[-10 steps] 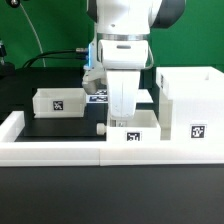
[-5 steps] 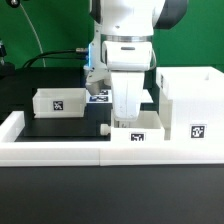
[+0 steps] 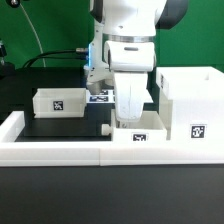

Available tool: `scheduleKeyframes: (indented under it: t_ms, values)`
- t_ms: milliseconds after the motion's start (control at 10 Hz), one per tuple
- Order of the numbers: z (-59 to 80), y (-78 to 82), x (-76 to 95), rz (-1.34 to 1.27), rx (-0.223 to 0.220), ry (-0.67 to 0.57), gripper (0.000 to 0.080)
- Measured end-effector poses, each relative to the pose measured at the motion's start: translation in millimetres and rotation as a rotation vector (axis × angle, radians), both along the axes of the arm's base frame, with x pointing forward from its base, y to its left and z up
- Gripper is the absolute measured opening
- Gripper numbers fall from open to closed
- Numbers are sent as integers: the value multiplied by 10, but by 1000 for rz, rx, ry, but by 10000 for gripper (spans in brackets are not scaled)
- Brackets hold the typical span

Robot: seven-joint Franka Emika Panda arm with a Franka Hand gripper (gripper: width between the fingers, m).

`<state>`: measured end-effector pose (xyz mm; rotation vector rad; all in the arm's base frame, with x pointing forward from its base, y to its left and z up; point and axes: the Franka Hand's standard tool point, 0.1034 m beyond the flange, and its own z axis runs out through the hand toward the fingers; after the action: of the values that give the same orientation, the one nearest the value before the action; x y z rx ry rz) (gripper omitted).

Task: Assemble drawer

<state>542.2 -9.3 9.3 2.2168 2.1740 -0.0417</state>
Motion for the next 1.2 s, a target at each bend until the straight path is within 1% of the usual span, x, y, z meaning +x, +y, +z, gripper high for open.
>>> scheduleKeyframes:
  t_ms: [400, 800, 1200]
  values:
    - [1, 4, -2, 3, -2, 3, 42]
    - [121, -1, 18, 0, -5, 0, 42]
    - [106, -11, 0, -2, -5, 3, 42]
